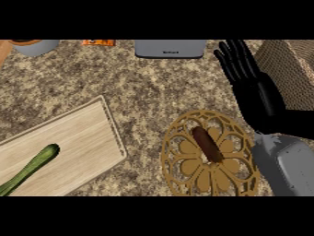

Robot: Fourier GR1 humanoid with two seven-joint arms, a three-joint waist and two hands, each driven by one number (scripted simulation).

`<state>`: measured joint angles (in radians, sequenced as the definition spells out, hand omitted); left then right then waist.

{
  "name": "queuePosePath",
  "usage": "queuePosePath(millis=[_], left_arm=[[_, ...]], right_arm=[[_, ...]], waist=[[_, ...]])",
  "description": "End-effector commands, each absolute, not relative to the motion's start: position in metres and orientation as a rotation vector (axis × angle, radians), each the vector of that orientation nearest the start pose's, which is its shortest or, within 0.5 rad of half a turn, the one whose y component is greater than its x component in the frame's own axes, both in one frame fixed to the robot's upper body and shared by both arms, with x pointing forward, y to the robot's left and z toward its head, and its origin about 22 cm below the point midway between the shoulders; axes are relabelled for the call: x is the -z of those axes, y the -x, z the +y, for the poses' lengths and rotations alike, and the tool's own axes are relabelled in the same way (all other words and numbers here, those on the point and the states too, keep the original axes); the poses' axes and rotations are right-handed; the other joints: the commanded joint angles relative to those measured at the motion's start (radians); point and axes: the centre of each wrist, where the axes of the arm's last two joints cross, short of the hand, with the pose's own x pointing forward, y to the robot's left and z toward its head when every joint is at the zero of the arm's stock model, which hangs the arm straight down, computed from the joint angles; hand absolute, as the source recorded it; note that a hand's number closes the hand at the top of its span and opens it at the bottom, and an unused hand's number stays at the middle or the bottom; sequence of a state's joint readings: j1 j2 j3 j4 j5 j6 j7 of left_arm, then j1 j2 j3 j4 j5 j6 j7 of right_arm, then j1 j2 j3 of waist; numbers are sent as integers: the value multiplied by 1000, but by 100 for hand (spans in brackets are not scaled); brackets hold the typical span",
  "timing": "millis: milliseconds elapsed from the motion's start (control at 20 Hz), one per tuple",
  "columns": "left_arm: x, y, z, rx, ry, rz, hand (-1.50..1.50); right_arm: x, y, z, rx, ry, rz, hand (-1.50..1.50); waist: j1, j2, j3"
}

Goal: Pick the sweet potato from the placemat and place it in the basket

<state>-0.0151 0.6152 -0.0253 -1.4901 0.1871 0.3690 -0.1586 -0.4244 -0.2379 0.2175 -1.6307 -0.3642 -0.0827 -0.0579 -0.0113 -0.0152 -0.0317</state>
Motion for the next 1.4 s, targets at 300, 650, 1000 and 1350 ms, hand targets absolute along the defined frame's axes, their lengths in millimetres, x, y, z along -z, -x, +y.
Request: queuePosePath(millis=[300, 650, 1000, 1350], left_arm=[[-15, -251, 307, 194, -309, -1455, 0], [-21, -272, 289, 198, -277, -1353, 0], [-21, -279, 293, 179, -296, -1330, 0], [-28, -284, 293, 189, -287, -1343, 0]], right_arm=[[-135, -313, -158, -977, -896, -1949, 150], [-55, -260, -160, -992, -785, -2110, -150], [-151, -292, -207, -1544, 85, -2060, -150], [-210, -278, -229, -2036, 226, -1521, -150]], waist=[[33, 41, 40], [-15, 14, 34], [-32, 3, 28], [-14, 5, 28]])
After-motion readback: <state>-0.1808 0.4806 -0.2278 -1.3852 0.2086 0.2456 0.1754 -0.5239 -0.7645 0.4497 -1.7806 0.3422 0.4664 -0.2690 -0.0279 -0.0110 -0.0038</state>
